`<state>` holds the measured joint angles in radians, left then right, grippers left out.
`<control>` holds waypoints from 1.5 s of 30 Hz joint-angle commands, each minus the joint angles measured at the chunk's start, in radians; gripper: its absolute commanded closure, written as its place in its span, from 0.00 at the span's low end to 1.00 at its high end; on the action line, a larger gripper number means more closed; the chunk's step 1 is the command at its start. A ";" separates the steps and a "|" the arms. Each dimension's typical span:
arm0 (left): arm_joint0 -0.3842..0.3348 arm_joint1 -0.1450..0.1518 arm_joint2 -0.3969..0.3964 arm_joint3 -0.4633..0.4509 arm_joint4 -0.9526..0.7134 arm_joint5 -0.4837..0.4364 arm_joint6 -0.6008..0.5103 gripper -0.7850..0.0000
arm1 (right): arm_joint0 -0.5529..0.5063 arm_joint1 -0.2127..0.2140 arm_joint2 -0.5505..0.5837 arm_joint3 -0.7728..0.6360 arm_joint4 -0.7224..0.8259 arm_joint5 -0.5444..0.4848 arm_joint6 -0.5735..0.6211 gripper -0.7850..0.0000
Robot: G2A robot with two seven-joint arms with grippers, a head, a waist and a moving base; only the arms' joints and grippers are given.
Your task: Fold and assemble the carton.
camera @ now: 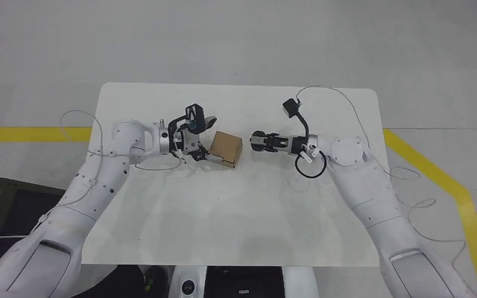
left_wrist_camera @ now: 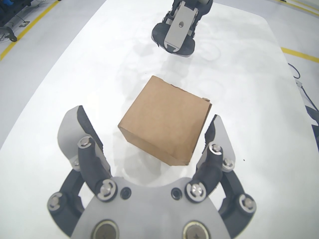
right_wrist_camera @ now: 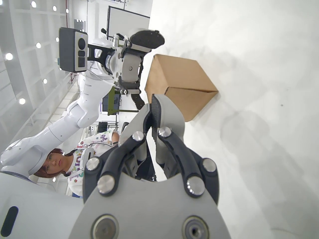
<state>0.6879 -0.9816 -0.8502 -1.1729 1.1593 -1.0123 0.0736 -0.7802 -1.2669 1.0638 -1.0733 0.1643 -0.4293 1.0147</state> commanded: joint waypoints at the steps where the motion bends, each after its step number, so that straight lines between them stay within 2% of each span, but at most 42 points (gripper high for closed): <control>1: 0.000 0.024 -0.005 -0.017 -0.066 0.000 -0.008 0.00 | -0.017 0.010 0.029 -0.023 -0.016 -0.039 -0.017 0.90; 4: -0.008 0.055 -0.018 -0.029 -0.168 0.000 -0.036 0.00 | -0.042 0.022 0.066 -0.051 -0.038 -0.095 -0.043 0.50; 5: -0.014 0.064 -0.027 -0.029 -0.197 0.000 -0.051 0.00 | -0.047 0.026 0.078 -0.056 -0.048 -0.114 -0.050 0.00; 10: -0.038 0.091 -0.092 -0.008 -0.267 0.008 -0.105 0.00 | -0.073 0.037 0.126 -0.074 -0.052 -0.238 -0.126 0.00; 15: -0.043 0.090 -0.121 0.013 -0.321 0.060 -0.132 0.00 | -0.088 0.051 0.183 -0.071 -0.136 -0.364 -0.220 0.00; 19: -0.066 0.086 -0.135 0.037 -0.369 0.086 -0.166 0.00 | -0.096 0.065 0.233 -0.072 -0.259 -0.462 -0.302 0.00; 22: -0.094 0.082 -0.142 0.058 -0.387 0.100 -0.193 0.00 | -0.102 0.075 0.276 -0.084 -0.368 -0.491 -0.374 0.00; 28: -0.157 0.077 -0.159 0.111 -0.370 0.102 -0.213 0.00 | -0.141 0.096 0.372 -0.169 -0.573 -0.476 -0.500 0.00; 32: -0.189 0.074 -0.165 0.142 -0.345 0.105 -0.223 0.00 | -0.182 0.108 0.437 -0.245 -0.682 -0.381 -0.578 0.00; 37: -0.209 0.073 -0.175 0.151 -0.327 0.112 -0.230 0.00 | -0.217 0.119 0.483 -0.315 -0.759 -0.304 -0.619 0.00; 41: -0.212 0.073 -0.190 0.177 -0.379 0.092 -0.240 0.00 | -0.232 0.125 0.500 -0.359 -0.802 -0.283 -0.647 0.00; 45: -0.217 0.077 -0.207 0.177 -0.374 0.113 -0.248 0.00 | -0.238 0.128 0.503 -0.371 -0.816 -0.279 -0.662 0.00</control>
<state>0.4679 -0.9059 -1.0526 -0.9930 0.7792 -0.9071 -0.1820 -1.0182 -1.1394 1.5669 -1.4442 -0.6524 -0.7085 0.3535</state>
